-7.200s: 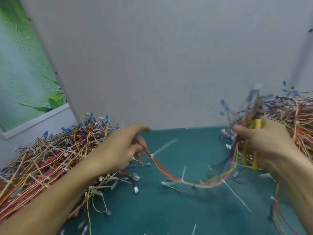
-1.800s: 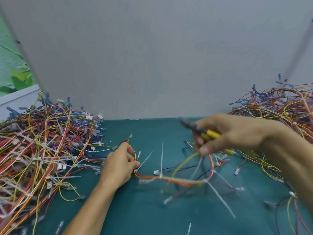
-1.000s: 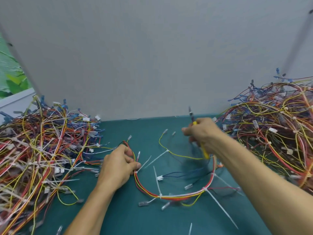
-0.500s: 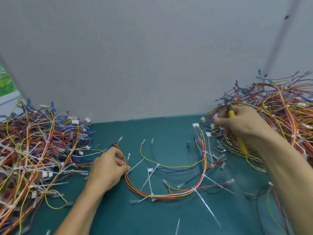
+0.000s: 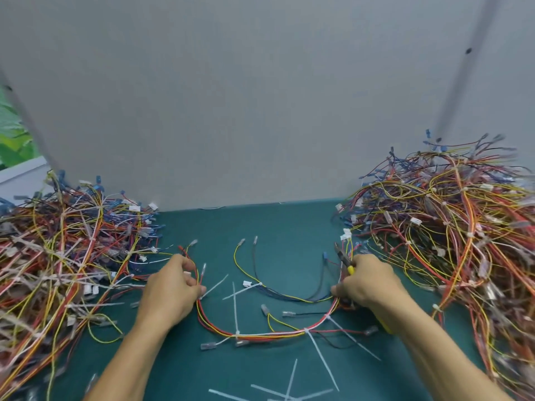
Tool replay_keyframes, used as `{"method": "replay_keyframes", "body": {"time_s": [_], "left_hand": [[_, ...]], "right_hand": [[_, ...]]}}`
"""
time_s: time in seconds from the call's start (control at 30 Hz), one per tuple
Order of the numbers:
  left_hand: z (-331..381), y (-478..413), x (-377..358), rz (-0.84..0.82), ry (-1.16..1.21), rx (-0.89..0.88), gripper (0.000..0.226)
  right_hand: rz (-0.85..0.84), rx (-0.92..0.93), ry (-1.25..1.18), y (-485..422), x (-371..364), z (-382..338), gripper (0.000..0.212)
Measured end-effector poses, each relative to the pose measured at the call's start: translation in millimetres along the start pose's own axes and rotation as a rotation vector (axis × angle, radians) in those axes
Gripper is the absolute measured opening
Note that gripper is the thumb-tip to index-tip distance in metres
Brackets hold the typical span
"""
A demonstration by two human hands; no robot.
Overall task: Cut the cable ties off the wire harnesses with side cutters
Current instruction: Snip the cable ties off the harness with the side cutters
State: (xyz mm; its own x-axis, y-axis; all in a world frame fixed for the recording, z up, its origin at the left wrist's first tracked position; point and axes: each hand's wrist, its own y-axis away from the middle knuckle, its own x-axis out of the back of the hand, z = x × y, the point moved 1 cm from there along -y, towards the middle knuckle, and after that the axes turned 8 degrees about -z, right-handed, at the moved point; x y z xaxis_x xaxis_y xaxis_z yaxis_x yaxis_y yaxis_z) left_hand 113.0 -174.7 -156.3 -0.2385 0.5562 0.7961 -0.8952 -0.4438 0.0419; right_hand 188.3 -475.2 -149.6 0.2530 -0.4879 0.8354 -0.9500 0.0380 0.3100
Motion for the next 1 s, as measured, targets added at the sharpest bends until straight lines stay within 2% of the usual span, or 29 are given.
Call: {"method": "replay_keyframes", "body": {"time_s": [0.07, 0.23, 0.47, 0.6, 0.7, 0.77, 0.87, 1.0], "left_hand": [[-2, 8, -4, 0.014, 0.019, 0.009, 0.037], [-1, 20, -3, -0.007, 0.035, 0.0, 0.036], [6, 20, -5, -0.103, 0.021, -0.061, 0.039], [1, 18, 2, -0.117, 0.003, -0.049, 0.04], [0, 17, 4, -0.137, -0.002, -0.045, 0.039], [-1, 16, 3, -0.14, 0.018, -0.042, 0.038], [-2, 15, 3, -0.134, 0.035, -0.032, 0.033], [-1, 16, 4, -0.104, 0.003, -0.027, 0.029]], "right_hand": [[0.031, -0.017, -0.007, 6, -5, 3, 0.039], [-0.011, -0.042, -0.044, 16, -5, 2, 0.04], [-0.13, 0.063, -0.078, 19, -10, -6, 0.03], [-0.25, 0.179, -0.242, 19, 3, 0, 0.017], [-0.216, 0.179, -0.445, 15, 23, 13, 0.014], [-0.185, 0.177, -0.493, 12, 34, 21, 0.014], [-0.179, 0.232, -0.407, 8, 38, 27, 0.014], [-0.254, 0.265, -0.283, 4, 33, 29, 0.017]]}}
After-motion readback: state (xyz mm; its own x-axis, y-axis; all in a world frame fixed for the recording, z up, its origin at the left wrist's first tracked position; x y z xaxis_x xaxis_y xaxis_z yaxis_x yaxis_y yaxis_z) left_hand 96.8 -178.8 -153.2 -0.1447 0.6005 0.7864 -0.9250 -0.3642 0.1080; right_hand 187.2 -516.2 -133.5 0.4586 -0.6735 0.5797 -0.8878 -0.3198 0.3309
